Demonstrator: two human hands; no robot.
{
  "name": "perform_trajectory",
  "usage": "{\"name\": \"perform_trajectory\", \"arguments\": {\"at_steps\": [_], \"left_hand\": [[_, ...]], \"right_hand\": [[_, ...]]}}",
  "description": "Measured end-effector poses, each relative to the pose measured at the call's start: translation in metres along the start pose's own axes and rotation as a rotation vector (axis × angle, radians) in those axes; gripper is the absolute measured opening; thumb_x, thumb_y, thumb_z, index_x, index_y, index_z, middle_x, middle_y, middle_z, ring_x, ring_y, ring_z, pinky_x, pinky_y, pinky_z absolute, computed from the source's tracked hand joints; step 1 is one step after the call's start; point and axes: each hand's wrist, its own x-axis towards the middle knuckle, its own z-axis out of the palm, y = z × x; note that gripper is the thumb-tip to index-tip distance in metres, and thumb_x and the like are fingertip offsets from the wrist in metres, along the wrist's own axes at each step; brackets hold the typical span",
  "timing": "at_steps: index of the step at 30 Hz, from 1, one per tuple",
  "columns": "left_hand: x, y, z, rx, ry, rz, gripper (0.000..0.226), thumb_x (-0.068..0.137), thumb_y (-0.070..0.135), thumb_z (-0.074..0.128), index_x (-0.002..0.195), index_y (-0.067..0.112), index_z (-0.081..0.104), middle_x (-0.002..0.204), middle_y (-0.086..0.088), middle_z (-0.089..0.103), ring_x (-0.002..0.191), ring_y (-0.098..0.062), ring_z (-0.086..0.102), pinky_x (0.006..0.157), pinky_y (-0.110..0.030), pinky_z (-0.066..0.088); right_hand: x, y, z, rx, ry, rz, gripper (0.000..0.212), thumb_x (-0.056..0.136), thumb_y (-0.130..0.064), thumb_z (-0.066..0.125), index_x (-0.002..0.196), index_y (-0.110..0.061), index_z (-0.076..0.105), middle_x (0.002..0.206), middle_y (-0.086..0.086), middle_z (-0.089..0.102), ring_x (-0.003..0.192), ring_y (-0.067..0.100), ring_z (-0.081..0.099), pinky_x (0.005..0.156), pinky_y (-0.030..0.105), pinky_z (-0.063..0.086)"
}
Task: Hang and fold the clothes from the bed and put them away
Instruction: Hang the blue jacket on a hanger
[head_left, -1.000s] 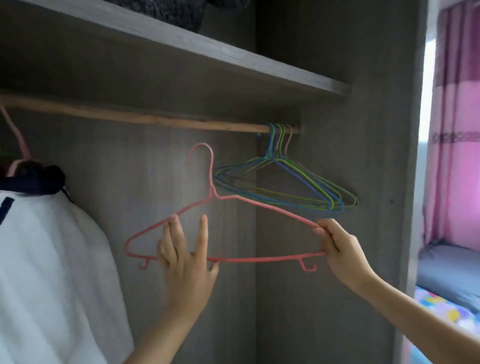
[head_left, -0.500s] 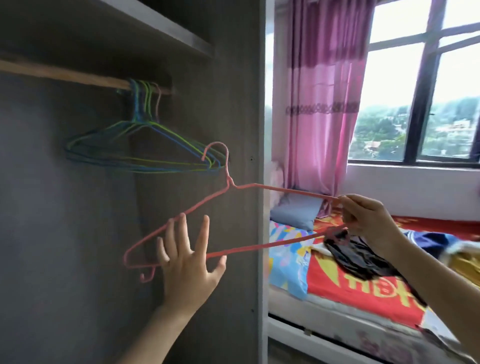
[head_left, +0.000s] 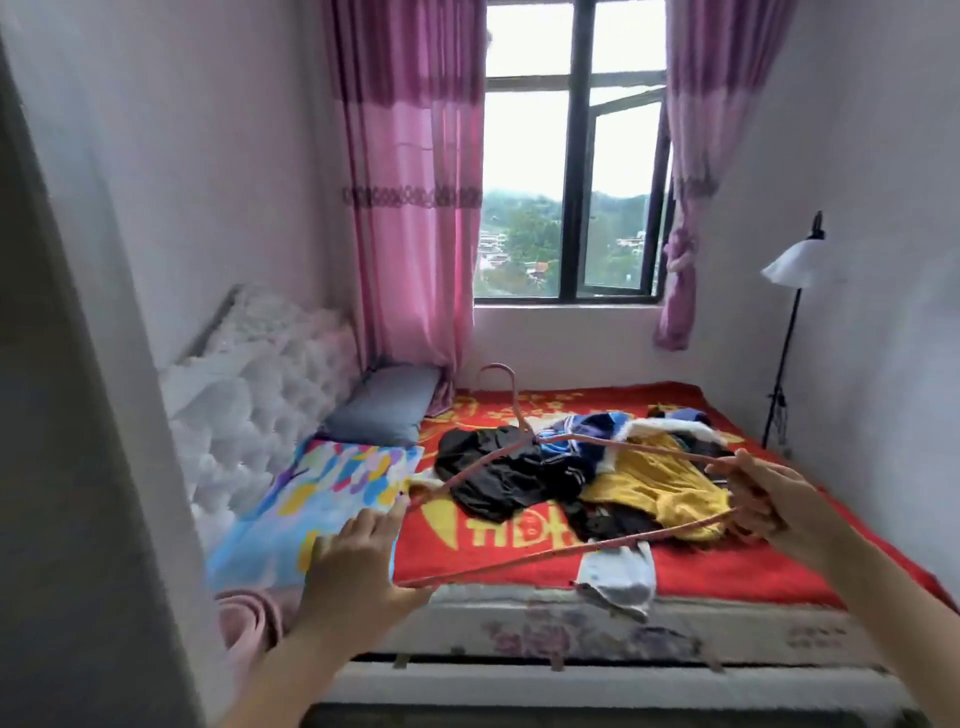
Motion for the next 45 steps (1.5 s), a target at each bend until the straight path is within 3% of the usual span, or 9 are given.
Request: {"name": "perform_trajectory", "arguments": {"at_steps": [2,4,8,18,25,30,35,40,45], "left_hand": [[0.014,0.022,0.035,-0.099,-0.153,0.027,0.092,0.064,0.051,0.078,0.142,0.021,0.04,0.112,0.002,0.054,0.105,-0.017,0.058,0.087,-0.034,0.044],[0.023,0.034,0.065,-0.212,-0.246,0.033,0.091,0.073,0.054,0.071,0.147,0.031,0.024,0.11,0.008,0.046,0.103,-0.009,0.052,0.087,-0.024,0.044],[0.038,0.057,0.103,-0.261,-0.403,0.027,0.095,0.071,0.057,0.071,0.147,0.032,0.021,0.101,0.011,0.046,0.085,-0.003,0.049,0.072,-0.014,0.042],[0.083,0.071,0.2,-0.176,-0.513,0.089,0.091,0.069,0.053,0.075,0.143,0.028,0.028,0.097,0.01,0.042,0.089,-0.005,0.046,0.069,-0.017,0.041],[0.148,0.05,0.278,-0.246,-0.52,0.091,0.091,0.068,0.051,0.074,0.144,0.035,0.026,0.101,0.015,0.038,0.098,-0.003,0.038,0.075,-0.02,0.031],[0.176,0.009,0.343,-0.3,-0.566,-0.014,0.088,0.07,0.052,0.068,0.144,0.037,0.022,0.106,0.015,0.037,0.105,-0.002,0.035,0.085,-0.023,0.029],[0.217,-0.04,0.379,-0.372,-0.517,-0.136,0.088,0.073,0.051,0.071,0.145,0.033,0.024,0.108,0.013,0.039,0.102,-0.004,0.037,0.091,-0.024,0.032],[0.251,-0.075,0.397,-0.344,-0.457,-0.223,0.09,0.067,0.041,0.081,0.143,0.03,0.035,0.109,0.003,0.047,0.1,-0.015,0.039,0.087,-0.031,0.034],[0.275,-0.07,0.427,-0.326,-0.469,-0.229,0.09,0.056,0.028,0.09,0.137,0.021,0.049,0.098,-0.003,0.05,0.09,-0.018,0.04,0.077,-0.033,0.034]], "right_hand": [[0.003,0.005,-0.042,-0.048,0.052,0.021,0.043,0.086,-0.025,0.042,0.058,-0.002,0.066,0.044,-0.005,0.017,0.032,0.003,0.012,0.041,0.01,0.009],[0.002,0.012,-0.078,-0.092,0.104,0.035,0.035,0.083,-0.026,0.045,0.064,-0.004,0.063,0.039,-0.004,0.027,0.027,0.002,0.019,0.037,0.009,0.01],[-0.001,0.027,-0.133,-0.203,0.137,0.078,0.035,0.099,-0.018,0.035,0.093,0.005,0.059,0.042,-0.002,0.031,0.028,0.004,0.024,0.033,0.011,0.016],[0.016,0.086,-0.203,-0.752,0.189,0.317,0.025,0.096,-0.025,0.051,0.087,-0.007,0.065,0.052,-0.001,0.052,0.042,0.009,0.042,0.041,0.02,0.029],[0.082,0.123,-0.188,-1.206,0.134,0.473,0.028,0.095,-0.034,0.052,0.075,-0.016,0.047,0.067,-0.003,0.057,0.052,0.005,0.049,0.046,0.015,0.036],[0.174,0.139,-0.155,-1.382,0.042,0.55,0.036,0.092,-0.03,0.056,0.061,-0.017,0.045,0.058,-0.005,0.054,0.049,0.005,0.048,0.049,0.021,0.036],[0.271,0.173,-0.105,-1.451,0.038,0.442,0.019,0.092,-0.024,0.054,0.075,-0.016,0.051,0.066,-0.006,0.053,0.066,0.015,0.051,0.057,0.028,0.036],[0.329,0.215,-0.074,-1.437,-0.02,0.406,0.015,0.093,-0.032,0.054,0.09,-0.018,0.05,0.068,-0.007,0.051,0.062,0.01,0.049,0.054,0.025,0.035],[0.373,0.226,-0.093,-1.583,-0.067,0.374,0.022,0.094,-0.036,0.051,0.095,-0.014,0.054,0.09,0.001,0.057,0.086,0.019,0.055,0.074,0.032,0.043]]}}
